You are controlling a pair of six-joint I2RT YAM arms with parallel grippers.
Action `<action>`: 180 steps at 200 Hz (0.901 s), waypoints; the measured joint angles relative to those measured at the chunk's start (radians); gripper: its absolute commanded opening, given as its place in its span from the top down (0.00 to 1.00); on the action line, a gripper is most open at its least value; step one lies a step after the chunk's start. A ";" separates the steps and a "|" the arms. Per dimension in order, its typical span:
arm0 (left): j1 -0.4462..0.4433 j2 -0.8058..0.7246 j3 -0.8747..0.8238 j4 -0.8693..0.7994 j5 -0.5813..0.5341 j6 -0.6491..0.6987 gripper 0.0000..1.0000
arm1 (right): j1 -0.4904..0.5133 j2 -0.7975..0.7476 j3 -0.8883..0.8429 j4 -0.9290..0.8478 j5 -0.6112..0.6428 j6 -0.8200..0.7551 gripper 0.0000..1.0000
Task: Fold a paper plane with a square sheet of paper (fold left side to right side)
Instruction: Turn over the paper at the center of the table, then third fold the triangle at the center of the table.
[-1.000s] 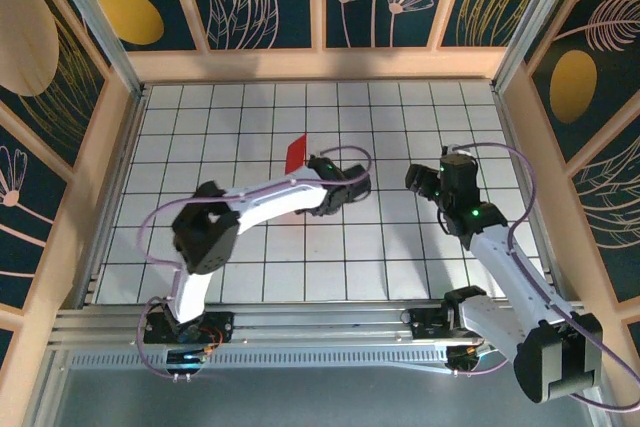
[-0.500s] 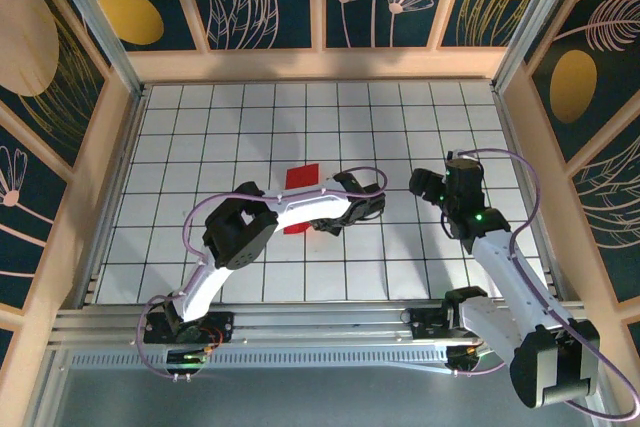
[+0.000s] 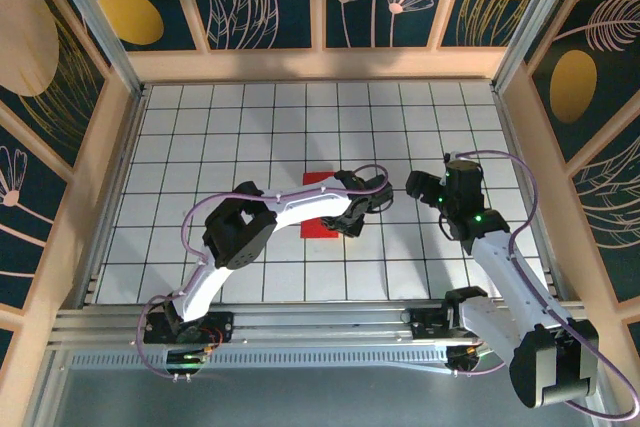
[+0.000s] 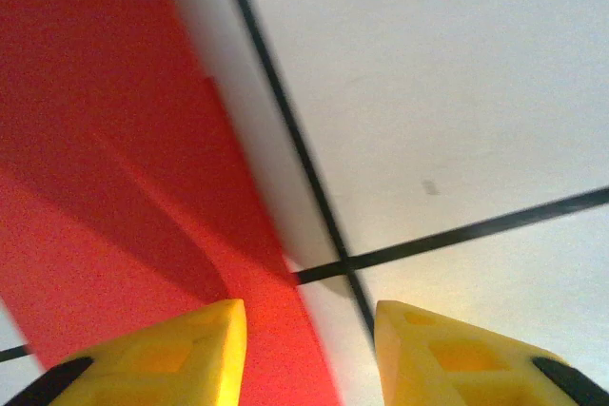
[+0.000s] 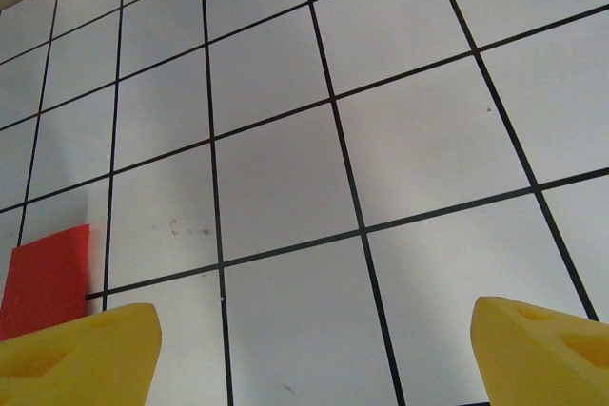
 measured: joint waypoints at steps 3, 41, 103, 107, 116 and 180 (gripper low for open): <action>0.000 0.000 0.000 0.007 0.010 0.004 0.53 | 0.000 0.000 -0.001 0.000 -0.003 0.001 0.15; 0.030 -0.053 -0.026 0.123 0.117 0.013 0.49 | 0.000 0.003 -0.002 0.006 -0.065 0.009 0.22; 0.212 -0.453 -0.377 0.462 0.242 0.005 0.42 | 0.000 0.106 -0.013 0.118 -0.370 0.108 0.62; 0.226 -0.477 -0.404 0.490 0.249 0.002 0.41 | 0.002 0.120 -0.015 0.132 -0.391 0.122 0.63; 0.253 -0.532 -0.464 0.545 0.257 -0.008 0.37 | 0.008 0.148 -0.018 0.157 -0.427 0.143 0.66; 0.458 -0.807 -0.965 0.942 0.351 -0.208 0.19 | 0.205 0.418 -0.001 0.312 -0.533 0.270 0.87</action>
